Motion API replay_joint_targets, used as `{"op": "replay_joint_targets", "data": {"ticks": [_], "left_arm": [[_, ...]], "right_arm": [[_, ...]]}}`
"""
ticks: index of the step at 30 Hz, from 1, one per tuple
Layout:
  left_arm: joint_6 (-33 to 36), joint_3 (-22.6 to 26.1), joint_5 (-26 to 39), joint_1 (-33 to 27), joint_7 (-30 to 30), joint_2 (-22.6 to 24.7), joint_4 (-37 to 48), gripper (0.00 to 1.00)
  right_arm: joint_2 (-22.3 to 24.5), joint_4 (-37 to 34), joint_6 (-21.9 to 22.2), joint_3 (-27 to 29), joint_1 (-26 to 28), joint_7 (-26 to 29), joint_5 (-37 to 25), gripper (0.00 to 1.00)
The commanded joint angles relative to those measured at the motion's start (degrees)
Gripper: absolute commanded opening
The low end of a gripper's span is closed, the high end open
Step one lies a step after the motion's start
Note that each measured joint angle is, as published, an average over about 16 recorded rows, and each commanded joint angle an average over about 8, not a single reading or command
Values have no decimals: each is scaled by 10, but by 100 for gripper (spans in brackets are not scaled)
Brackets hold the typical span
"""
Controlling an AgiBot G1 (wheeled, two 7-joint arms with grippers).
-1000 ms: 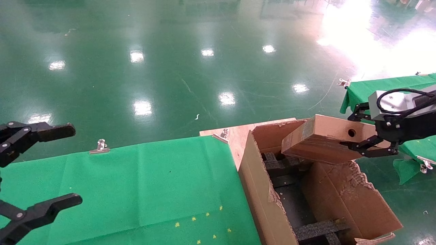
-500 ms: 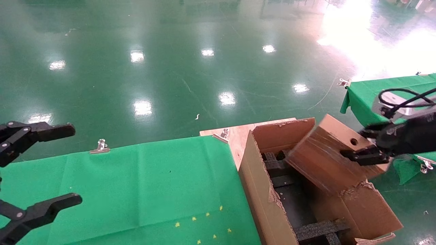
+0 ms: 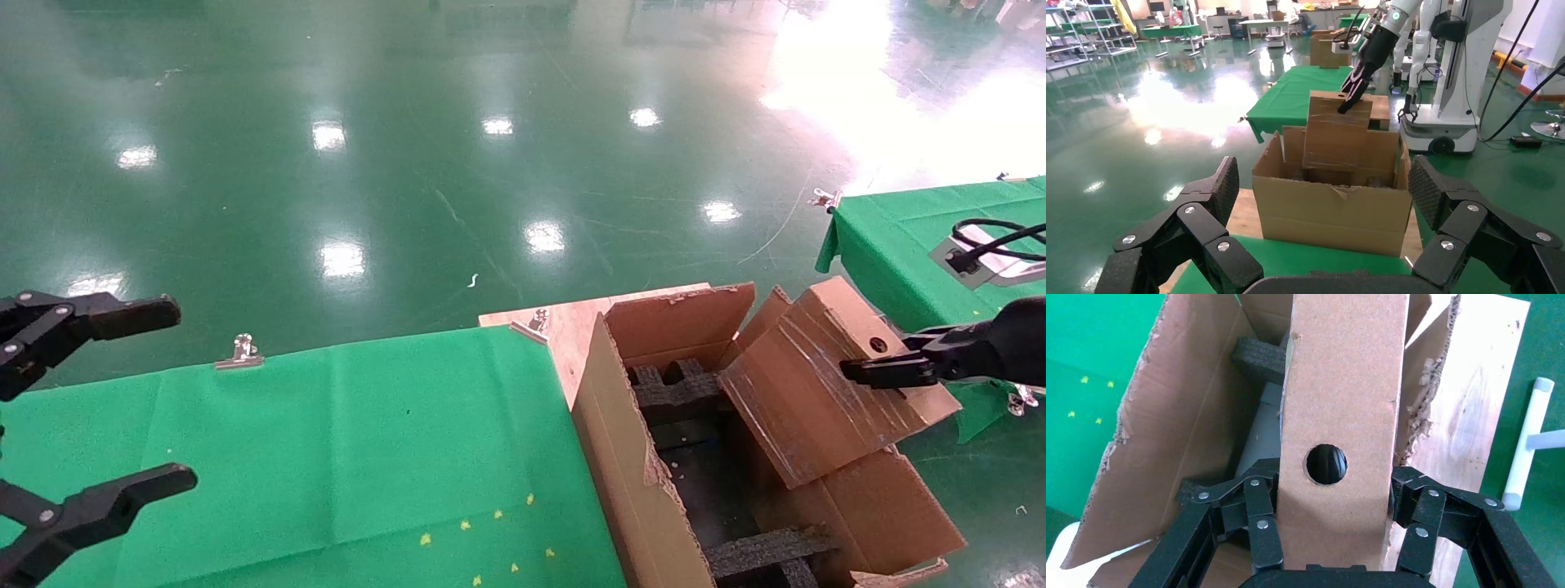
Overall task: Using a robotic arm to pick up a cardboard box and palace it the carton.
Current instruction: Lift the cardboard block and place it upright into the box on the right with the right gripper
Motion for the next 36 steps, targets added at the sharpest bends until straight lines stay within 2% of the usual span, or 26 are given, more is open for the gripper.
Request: {"op": "replay_joint_targets", "data": {"ticks": [1,8,15,25,36], "left_arm": [[0,0,0,0,0,0,0,100],[0,0,0,0,0,0,0,100],[0,0,0,0,0,0,0,100],[0,0,0,0,0,0,0,100],[0,0,0,0,0,0,0,100]], "right_arm": [[1,0,2,0,-2,3,3,0],[-1,-3,1,-1,-3,5,-1,0],[-7,-11,28,-11,-26,52,-5,0],[-3,32,86,-26,-69,102,-15,0],[-1,100,183,-37,-132,164,-5,0]]}}
